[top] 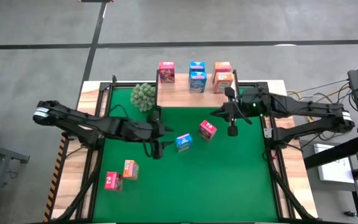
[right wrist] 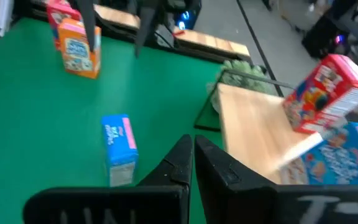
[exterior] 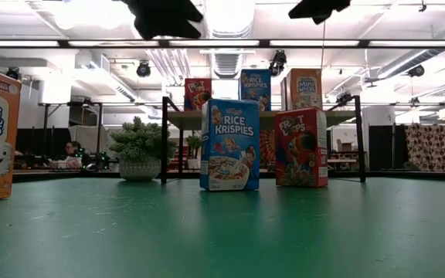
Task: Stack cereal on shelf
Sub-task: Put the blue cereal box on the shelf aligned with the other blue cereal box
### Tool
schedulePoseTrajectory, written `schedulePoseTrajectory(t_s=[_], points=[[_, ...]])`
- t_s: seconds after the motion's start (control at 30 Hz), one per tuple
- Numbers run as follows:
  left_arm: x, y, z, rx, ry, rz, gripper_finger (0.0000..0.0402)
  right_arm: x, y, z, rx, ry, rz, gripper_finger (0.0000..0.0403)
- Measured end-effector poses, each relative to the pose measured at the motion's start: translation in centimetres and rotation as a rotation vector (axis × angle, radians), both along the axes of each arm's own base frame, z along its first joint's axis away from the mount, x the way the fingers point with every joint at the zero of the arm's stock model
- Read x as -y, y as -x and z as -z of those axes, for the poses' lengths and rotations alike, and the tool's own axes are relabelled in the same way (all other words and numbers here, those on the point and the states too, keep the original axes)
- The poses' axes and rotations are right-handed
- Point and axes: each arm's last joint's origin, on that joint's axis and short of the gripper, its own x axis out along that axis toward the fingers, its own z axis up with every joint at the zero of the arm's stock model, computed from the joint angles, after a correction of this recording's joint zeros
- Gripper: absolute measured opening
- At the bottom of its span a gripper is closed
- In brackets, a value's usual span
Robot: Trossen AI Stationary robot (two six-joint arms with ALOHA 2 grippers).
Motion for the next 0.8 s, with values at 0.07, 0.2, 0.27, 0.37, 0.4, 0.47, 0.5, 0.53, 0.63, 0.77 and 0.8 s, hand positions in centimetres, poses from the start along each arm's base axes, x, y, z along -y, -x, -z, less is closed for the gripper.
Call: schedulePoseTrajectory(t_s=[0.07, 0.2, 0.27, 0.37, 0.4, 0.47, 0.5, 0.53, 0.63, 0.77, 0.8], points=[[0.2, -0.9, 0.5, -0.044, -0.005, -0.002, 0.0221, -0.4, 0.2, 1.1, 0.025, 0.003, -0.015, 0.0009], [0.5, -2.5, 1.9, -0.112, -0.018, -0.003, 0.0221, -0.8, 0.7, 3.1, 0.07, 0.001, -0.032, 0.0009], [0.5, -3.2, 2.4, -0.132, -0.022, -0.005, 0.0221, -1.0, 1.0, 3.9, 0.097, 0.004, -0.038, 0.0009], [0.6, -4.0, 3.0, -0.149, -0.025, -0.007, 0.0221, -1.1, 1.4, 4.8, 0.154, 0.011, -0.042, 0.0009], [0.6, -4.2, 3.1, -0.154, -0.026, -0.008, 0.0221, -1.1, 1.5, 5.0, 0.172, 0.013, -0.042, 0.0009], [0.7, -4.6, 3.3, -0.162, -0.027, -0.01, 0.0221, -1.1, 1.7, 5.5, 0.191, 0.015, -0.042, 0.0008], [0.7, -4.7, 3.4, -0.159, -0.027, -0.01, 0.0222, -1.1, 1.8, 5.7, 0.2, 0.015, -0.041, 0.0008], [0.6, -4.8, 3.6, -0.163, -0.024, -0.015, 0.0224, -1.1, 1.9, 5.8, 0.21, 0.016, -0.042, 0.0009], [0.2, -5.2, 4.2, -0.177, -0.006, -0.04, 0.0234, -1.2, 2.2, 6.4, 0.225, 0.009, -0.039, 0.0008], [-0.1, -5.8, 5.3, -0.201, -0.004, -0.06, 0.0254, -1.2, 2.3, 6.9, 0.231, -0.004, -0.035, 0.0008], [-0.2, -6.1, 5.7, -0.21, -0.007, -0.063, 0.0258, -1.2, 2.3, 7.0, 0.229, -0.006, -0.034, 0.0008]])
